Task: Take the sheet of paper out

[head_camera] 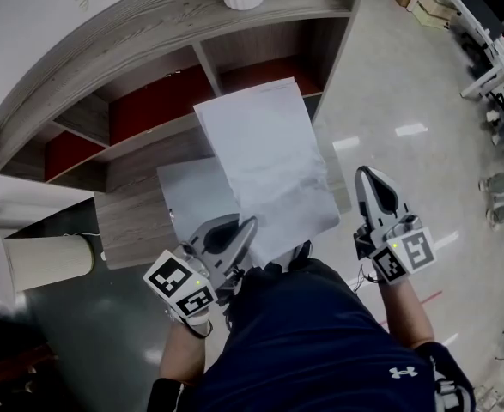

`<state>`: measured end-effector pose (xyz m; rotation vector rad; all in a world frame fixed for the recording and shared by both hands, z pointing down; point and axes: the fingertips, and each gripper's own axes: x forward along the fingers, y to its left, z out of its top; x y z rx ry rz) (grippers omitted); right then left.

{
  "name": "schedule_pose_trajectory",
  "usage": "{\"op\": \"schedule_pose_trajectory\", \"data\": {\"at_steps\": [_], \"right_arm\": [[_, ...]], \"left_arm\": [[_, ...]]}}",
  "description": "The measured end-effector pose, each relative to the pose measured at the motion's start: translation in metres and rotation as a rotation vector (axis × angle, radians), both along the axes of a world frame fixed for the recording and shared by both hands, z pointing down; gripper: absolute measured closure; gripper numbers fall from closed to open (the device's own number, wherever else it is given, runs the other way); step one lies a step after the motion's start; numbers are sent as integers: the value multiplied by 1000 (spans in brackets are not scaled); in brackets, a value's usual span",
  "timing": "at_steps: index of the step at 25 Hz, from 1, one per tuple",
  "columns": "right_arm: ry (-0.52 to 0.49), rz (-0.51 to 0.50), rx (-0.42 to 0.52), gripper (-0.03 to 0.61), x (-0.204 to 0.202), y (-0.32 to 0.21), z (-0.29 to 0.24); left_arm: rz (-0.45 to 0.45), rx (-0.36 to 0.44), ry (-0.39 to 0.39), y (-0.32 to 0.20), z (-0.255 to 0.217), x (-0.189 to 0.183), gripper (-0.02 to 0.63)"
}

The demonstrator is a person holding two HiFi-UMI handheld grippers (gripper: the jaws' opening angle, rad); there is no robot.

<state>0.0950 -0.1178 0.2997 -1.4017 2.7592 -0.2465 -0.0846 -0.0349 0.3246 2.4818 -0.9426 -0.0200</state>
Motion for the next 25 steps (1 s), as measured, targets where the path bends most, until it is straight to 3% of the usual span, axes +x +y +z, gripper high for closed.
{"op": "schedule_pose_trajectory", "data": {"at_steps": [6,14,21,25], "right_arm": [[37,33,43,566,8,2,-12],[59,41,40,566,10,2,-8],[74,23,25,566,6,3,1],[67,12,18,566,4,3,4]], "left_arm": [[48,79,-125,-2,8,9,598],[40,57,-122,-9,18,6,598],[50,110,-375,-8,41,5,598],[45,85,-365,-9,48,8,598]]}}
